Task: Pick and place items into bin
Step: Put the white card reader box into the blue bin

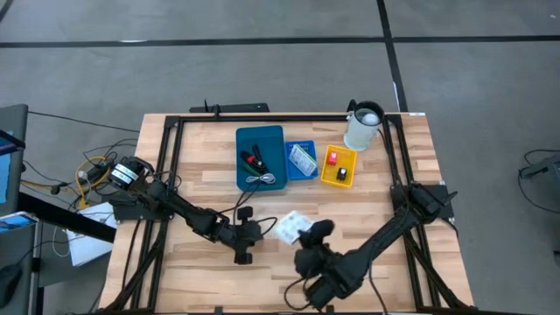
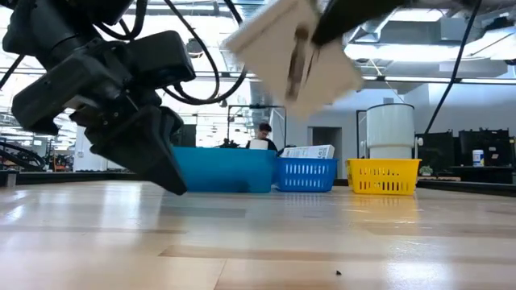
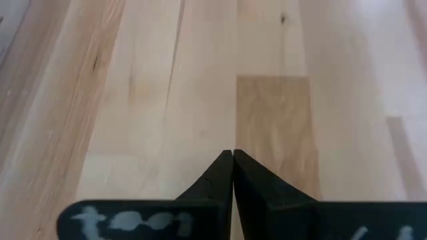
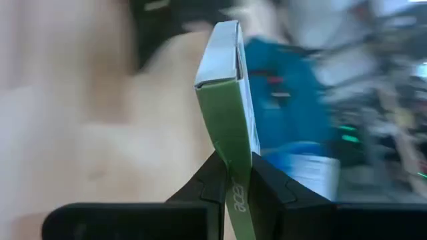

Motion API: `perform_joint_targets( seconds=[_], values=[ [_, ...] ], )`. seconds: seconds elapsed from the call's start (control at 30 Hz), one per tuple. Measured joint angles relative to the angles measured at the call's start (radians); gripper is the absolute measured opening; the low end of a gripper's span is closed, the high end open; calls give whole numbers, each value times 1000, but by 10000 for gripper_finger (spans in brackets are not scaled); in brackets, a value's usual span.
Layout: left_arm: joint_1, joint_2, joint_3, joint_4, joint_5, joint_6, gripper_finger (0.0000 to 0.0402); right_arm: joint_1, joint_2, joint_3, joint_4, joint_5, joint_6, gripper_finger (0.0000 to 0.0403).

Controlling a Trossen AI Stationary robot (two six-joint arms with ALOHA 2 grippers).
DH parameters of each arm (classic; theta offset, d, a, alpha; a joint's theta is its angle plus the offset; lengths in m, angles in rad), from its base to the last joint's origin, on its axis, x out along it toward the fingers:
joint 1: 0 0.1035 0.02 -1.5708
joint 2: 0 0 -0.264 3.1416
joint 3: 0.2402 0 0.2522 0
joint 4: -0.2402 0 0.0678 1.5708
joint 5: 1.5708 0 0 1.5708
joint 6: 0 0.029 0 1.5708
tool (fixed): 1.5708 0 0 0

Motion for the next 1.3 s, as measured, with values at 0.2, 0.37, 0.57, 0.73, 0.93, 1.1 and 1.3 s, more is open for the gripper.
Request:
perform_joint_targets(
  seconds=[0.2, 0.37, 0.57, 0.73, 0.93, 1.1, 1.3],
  values=[
    [0, 0, 0, 43, 0, 7, 0, -5, -1, 115, -457, 220, 422, 30],
    [0, 0, 0, 56, 0, 8, 0, -101, -61, 120, -462, 194, 428, 30],
    [0, 0, 0, 40, 4, 6, 0, -270, -160, 111, -418, 51, 363, 30],
    [0, 0, 0, 21, 4, 36, 0, -438, -234, 112, -319, -170, 186, 30],
    [0, 0, 0, 12, 5, 60, 0, -664, -255, 111, -142, -649, -56, 29],
    [0, 0, 0, 12, 5, 62, 0, -797, -216, 114, -126, -744, -112, 28],
    [0, 0, 0, -7, 5, 63, 0, -895, -150, 113, -130, -835, -129, 28]
  ],
)
